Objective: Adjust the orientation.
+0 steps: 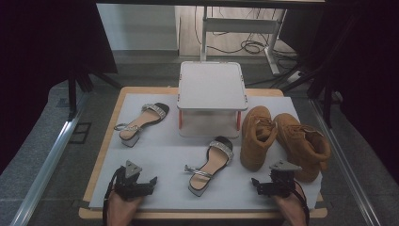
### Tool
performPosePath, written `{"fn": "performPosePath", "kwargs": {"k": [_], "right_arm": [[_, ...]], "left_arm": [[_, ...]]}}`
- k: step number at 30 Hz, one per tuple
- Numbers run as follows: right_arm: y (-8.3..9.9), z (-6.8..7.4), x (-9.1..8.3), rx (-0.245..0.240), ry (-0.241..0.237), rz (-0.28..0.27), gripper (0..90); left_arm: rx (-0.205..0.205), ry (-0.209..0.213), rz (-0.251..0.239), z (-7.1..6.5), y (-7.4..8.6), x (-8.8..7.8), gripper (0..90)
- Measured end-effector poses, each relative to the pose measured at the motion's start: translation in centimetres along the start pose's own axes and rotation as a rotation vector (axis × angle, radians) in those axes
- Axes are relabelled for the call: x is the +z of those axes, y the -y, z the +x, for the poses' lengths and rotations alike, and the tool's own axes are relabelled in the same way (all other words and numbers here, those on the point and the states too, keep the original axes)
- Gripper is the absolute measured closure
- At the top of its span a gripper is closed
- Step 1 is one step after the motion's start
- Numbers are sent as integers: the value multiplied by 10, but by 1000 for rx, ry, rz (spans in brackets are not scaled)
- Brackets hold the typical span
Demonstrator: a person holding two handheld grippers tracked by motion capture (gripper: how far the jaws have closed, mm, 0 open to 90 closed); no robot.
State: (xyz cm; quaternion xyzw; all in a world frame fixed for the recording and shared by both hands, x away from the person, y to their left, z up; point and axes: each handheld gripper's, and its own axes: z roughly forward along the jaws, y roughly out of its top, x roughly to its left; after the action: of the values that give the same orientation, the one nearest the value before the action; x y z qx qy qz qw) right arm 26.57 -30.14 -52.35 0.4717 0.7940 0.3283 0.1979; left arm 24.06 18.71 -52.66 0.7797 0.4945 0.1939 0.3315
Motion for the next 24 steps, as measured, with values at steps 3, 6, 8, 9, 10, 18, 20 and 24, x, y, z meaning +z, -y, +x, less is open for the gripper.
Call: {"fn": "performPosePath", "kwargs": {"k": [3,6,8,9,10,18,20,24], "right_arm": [[1,0,0,3,2,-4,0],[3,1,-1,10,8,-16,0],[4,2,-1,15,10,-24,0],[5,2,-1,15,12,-29,1],[5,2,-1,16,13,-31,2],[6,2,-2,20,14,-36,4],[6,2,-2,20,14,-38,5],[6,2,-2,20,15,-41,6]], "left_arm": [[-1,1,11,0,-2,0,121],[-7,6,23,1,-4,0,122],[-9,18,23,2,-5,-1,123],[-10,22,16,3,-6,-2,122],[-6,22,16,3,-6,-2,122],[-16,27,7,10,-9,-6,132],[-22,29,2,13,-10,-7,137],[-29,35,-1,20,-10,-8,146]]}}
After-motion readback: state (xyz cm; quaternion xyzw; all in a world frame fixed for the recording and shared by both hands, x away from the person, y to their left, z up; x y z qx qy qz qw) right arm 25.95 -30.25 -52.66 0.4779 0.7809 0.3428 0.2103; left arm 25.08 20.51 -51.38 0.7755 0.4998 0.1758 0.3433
